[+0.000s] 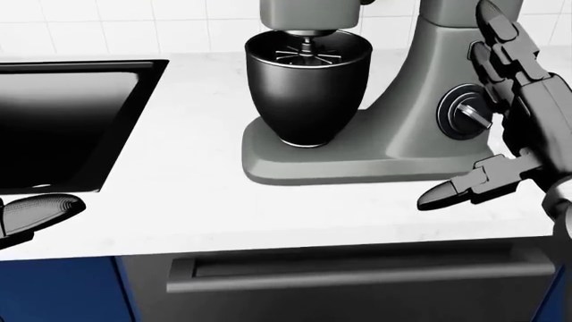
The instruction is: Open the stand mixer head.
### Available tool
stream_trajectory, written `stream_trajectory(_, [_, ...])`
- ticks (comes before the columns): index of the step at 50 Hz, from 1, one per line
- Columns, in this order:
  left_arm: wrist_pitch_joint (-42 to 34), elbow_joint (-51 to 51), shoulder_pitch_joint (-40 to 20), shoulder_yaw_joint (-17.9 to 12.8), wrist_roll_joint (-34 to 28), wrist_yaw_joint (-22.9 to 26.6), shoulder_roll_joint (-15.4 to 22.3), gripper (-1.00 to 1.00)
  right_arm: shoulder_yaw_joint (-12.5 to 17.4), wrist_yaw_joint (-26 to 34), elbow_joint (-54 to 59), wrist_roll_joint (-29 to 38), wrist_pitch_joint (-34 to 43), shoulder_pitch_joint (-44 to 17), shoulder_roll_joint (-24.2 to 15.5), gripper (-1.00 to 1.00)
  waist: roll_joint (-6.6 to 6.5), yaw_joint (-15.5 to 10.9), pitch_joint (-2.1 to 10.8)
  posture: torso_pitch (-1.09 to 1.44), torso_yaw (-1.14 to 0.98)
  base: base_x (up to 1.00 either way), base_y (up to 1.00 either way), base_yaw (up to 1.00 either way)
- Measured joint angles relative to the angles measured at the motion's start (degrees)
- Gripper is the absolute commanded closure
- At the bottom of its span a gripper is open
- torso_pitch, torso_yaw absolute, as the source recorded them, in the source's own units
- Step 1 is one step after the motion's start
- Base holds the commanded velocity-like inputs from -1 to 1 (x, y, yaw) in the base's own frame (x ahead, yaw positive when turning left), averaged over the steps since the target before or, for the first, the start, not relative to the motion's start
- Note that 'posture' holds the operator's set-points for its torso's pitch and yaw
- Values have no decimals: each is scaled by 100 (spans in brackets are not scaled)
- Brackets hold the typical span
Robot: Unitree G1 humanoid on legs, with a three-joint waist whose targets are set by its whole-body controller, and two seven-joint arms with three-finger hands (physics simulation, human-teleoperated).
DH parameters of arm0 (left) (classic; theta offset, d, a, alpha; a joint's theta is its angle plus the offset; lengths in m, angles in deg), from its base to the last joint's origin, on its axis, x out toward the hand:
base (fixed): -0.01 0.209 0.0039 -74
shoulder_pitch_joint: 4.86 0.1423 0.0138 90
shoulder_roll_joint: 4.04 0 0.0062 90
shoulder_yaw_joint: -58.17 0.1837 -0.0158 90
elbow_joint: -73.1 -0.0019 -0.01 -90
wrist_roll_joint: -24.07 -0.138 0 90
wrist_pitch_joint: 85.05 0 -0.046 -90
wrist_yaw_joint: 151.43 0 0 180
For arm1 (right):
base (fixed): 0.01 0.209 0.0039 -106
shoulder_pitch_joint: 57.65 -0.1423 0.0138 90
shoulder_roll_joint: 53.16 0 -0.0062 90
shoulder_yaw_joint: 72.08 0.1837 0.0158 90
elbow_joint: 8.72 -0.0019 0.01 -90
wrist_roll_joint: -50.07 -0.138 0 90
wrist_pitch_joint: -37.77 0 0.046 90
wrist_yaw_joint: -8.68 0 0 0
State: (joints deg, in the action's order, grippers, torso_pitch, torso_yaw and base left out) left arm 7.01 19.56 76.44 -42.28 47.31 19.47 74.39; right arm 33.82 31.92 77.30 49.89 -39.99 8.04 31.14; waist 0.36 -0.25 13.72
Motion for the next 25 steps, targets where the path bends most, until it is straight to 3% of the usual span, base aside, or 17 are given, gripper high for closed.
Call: stream_trajectory(25, [-3, 14, 27, -8, 4, -4, 0, -98, -57, -25, 533, 38, -302, -174, -54, -100, -6, 3, -3, -30, 0, 0, 0, 0])
